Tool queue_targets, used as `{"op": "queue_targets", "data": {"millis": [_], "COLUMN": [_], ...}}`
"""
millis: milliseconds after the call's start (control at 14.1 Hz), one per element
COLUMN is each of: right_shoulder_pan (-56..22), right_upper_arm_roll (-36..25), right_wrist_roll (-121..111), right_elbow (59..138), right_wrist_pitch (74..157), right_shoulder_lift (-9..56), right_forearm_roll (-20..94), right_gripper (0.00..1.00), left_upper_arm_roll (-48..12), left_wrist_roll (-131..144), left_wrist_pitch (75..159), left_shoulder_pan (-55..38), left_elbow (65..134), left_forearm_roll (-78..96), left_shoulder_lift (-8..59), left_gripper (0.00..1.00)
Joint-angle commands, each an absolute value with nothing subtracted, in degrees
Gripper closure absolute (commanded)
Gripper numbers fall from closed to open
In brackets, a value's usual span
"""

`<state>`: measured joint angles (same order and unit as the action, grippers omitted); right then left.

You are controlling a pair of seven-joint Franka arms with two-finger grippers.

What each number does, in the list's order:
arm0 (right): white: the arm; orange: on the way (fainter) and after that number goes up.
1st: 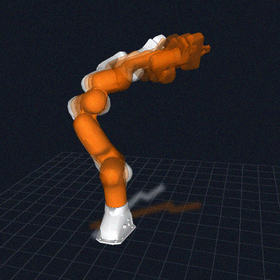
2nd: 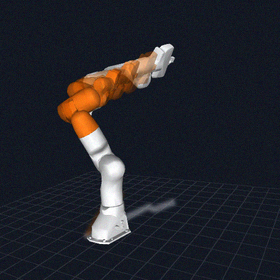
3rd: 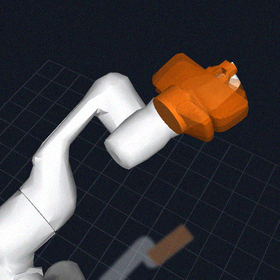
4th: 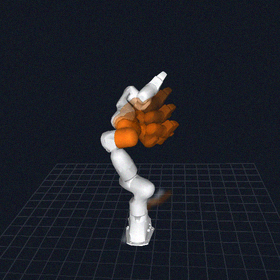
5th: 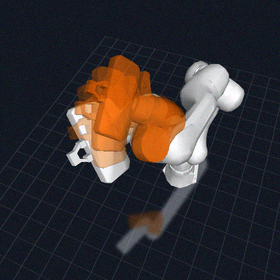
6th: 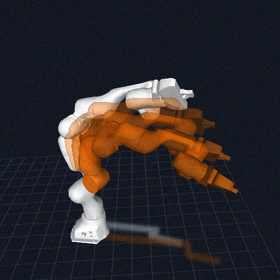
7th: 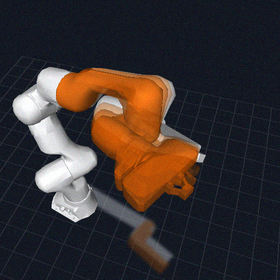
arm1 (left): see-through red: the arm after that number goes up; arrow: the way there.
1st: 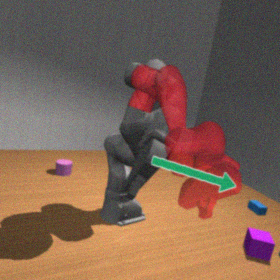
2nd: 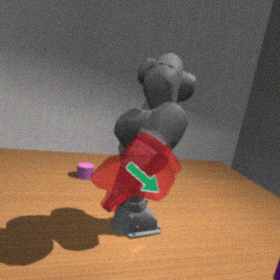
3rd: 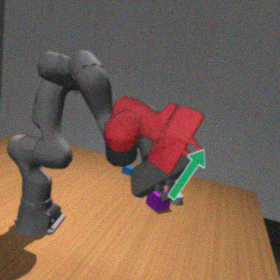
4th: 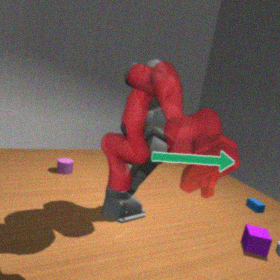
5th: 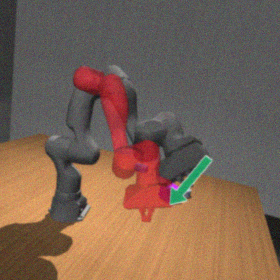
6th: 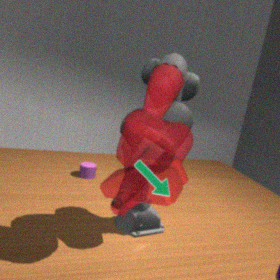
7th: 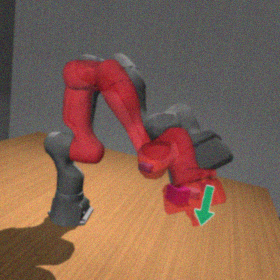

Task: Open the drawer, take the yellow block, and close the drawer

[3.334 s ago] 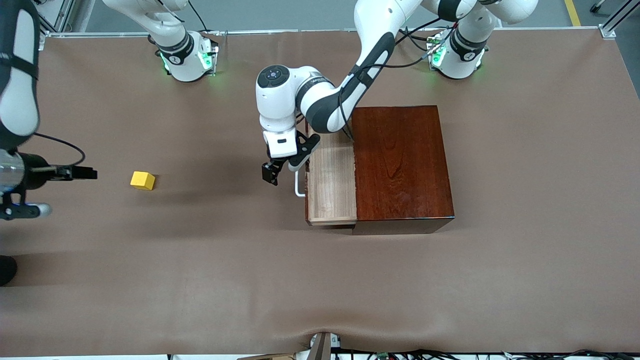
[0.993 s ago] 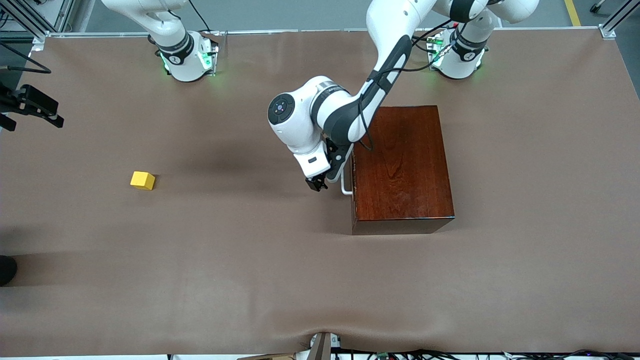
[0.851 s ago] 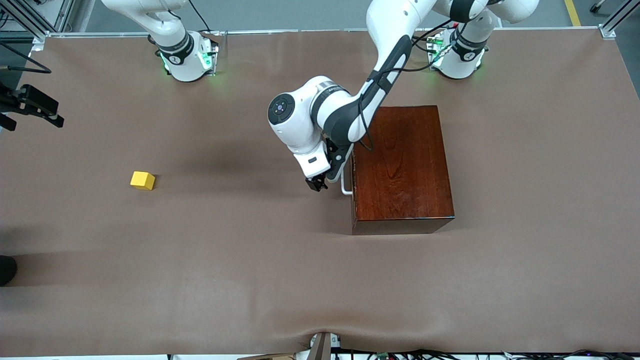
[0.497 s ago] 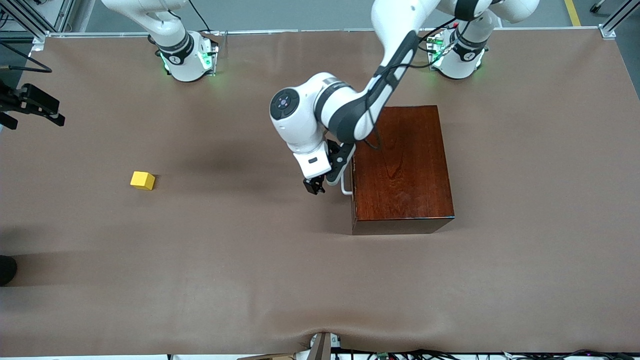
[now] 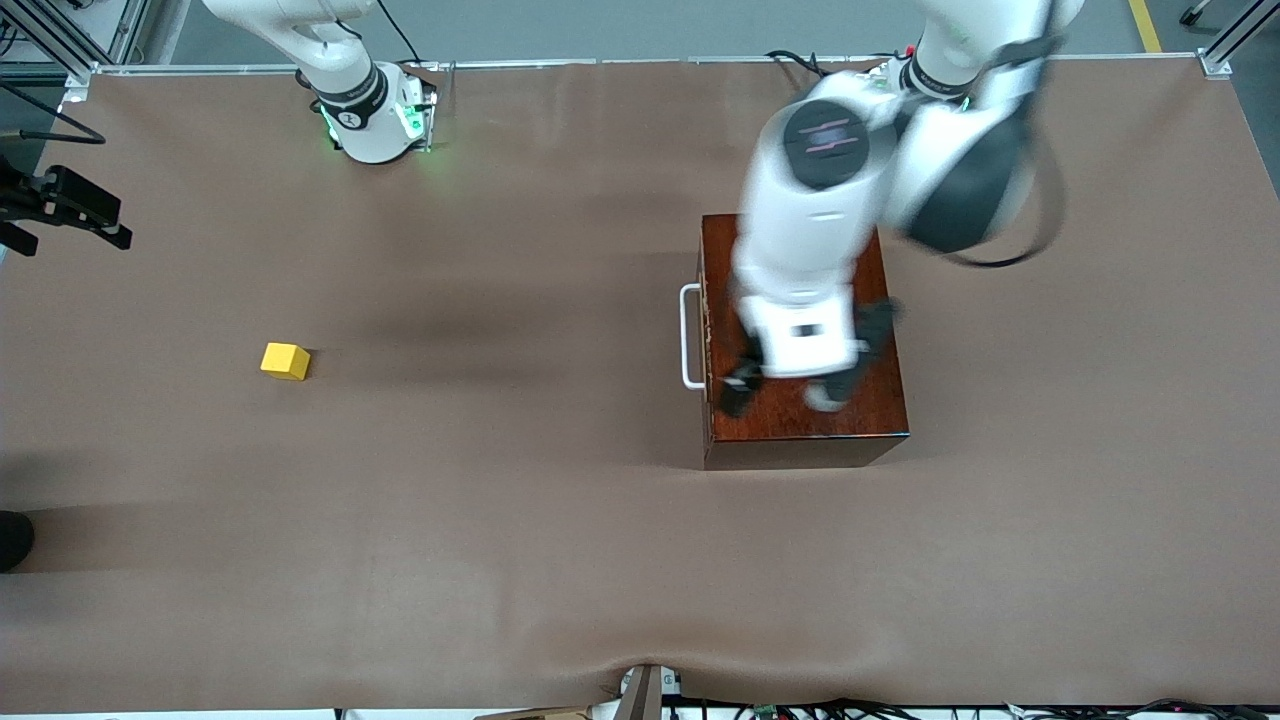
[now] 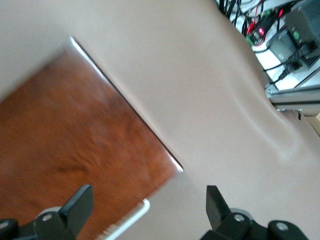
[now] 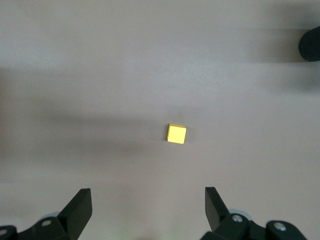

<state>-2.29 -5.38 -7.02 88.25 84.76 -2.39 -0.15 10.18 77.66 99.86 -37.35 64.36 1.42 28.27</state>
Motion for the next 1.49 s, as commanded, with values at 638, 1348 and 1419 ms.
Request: {"op": "queue_targets", "data": {"millis": [638,1348,1419], "right_shoulder_pan": [-1.7,-1.6,-1.6], "right_upper_arm_roll": [-5.0,-5.1,-5.1], "right_wrist_roll": [-3.1,-3.1,-3.1], "right_elbow": [87.4,87.5,87.5], "right_wrist_pitch": [82.8,82.7,82.7], "right_shoulder_lift": [-2.1,-2.1,-2.1], "right_forearm_roll": [-1.2,-1.2,-1.2], "right_gripper": [0.00,0.00,0.00], "left_upper_arm_roll": [9.6,9.6,9.7], "left_wrist_roll": [26.5,10.8,10.0], "left_wrist_pitch": [83.5,80.3,80.2], "left_shoulder_pan": [-20.0,-15.2,-15.2], "left_elbow": [67.5,80.5,80.5], "left_forearm_roll": [2.8,1.9,1.9], "left_shoulder_lift": [16.7,3.7,3.4], "left_gripper": [0.00,0.00,0.00]}}
